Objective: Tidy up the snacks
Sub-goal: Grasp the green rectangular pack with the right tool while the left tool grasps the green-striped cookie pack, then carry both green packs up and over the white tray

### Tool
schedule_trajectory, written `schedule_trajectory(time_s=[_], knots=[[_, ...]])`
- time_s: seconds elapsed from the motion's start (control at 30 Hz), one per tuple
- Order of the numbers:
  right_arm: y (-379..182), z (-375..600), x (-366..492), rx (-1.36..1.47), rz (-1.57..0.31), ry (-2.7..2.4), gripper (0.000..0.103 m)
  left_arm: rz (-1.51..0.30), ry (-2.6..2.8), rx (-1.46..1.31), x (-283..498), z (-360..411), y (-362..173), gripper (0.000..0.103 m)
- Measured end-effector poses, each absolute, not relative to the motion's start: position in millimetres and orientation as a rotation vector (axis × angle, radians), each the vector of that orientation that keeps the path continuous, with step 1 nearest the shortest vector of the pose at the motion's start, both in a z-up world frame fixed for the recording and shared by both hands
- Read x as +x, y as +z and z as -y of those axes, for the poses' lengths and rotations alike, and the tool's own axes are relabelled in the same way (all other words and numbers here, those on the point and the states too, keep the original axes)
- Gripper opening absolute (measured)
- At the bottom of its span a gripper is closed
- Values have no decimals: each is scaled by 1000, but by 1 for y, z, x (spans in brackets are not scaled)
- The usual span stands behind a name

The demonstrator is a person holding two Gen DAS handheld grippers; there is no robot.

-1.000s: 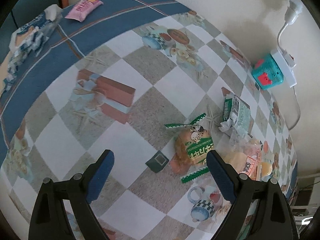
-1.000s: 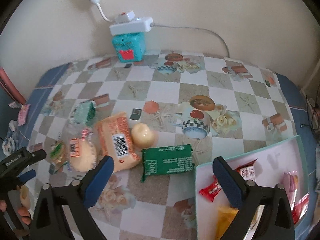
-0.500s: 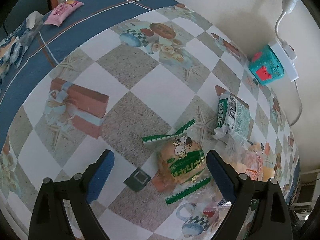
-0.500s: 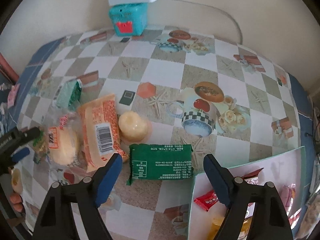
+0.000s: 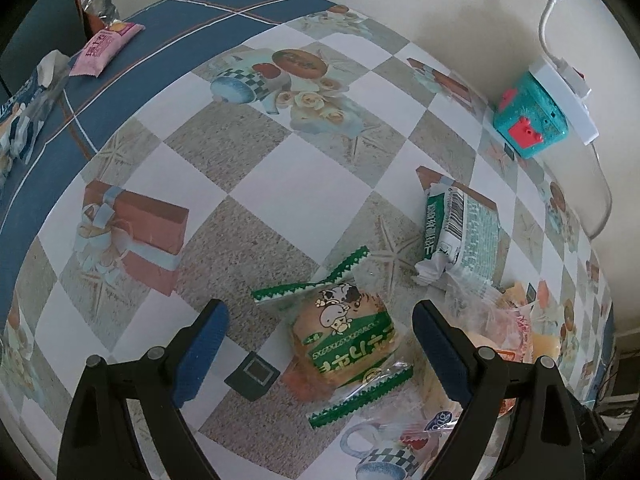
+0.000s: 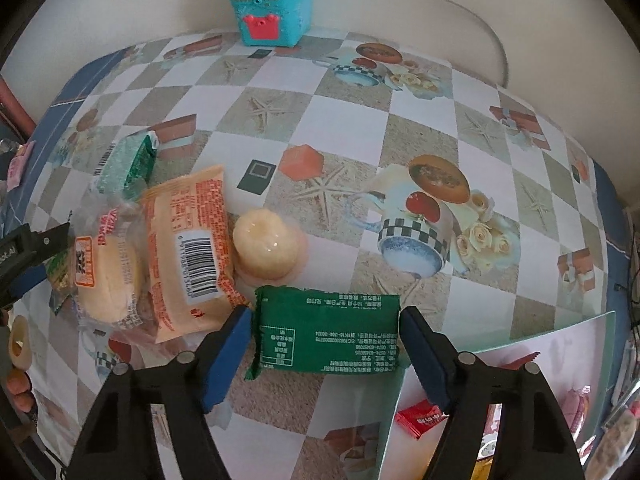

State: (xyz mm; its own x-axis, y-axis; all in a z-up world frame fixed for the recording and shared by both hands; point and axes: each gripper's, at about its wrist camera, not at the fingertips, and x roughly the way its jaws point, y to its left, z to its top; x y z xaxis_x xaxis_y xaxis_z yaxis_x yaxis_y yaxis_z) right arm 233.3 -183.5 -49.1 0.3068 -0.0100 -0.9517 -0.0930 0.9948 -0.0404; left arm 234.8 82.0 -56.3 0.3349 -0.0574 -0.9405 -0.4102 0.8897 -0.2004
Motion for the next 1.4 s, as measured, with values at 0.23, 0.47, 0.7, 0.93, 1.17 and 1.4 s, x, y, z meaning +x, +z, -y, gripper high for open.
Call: schedule_trajectory(time_s=[0.23, 0.47, 0.7, 0.93, 1.17, 1.4], knots=[[-49, 182, 232, -112, -1255, 50, 73, -1219, 263, -415, 238, -77, -55, 70], [-46, 182, 230, -109, -1250, 52, 69, -1210, 291, -452, 231, -91, -53, 67], [-40, 184, 228, -75, -1237, 48, 68, -1189, 320, -492, 219, -108, -43, 66], [-13, 187, 215, 24, -1170, 37, 68, -1157, 335, -507, 205, -112, -22, 64], [0, 192, 184, 168, -1108, 19, 68, -1138, 313, -496, 189, -98, -4, 63], [7, 197, 153, 232, -1062, -32, 68, -1103, 277, -476, 174, -87, 14, 63]])
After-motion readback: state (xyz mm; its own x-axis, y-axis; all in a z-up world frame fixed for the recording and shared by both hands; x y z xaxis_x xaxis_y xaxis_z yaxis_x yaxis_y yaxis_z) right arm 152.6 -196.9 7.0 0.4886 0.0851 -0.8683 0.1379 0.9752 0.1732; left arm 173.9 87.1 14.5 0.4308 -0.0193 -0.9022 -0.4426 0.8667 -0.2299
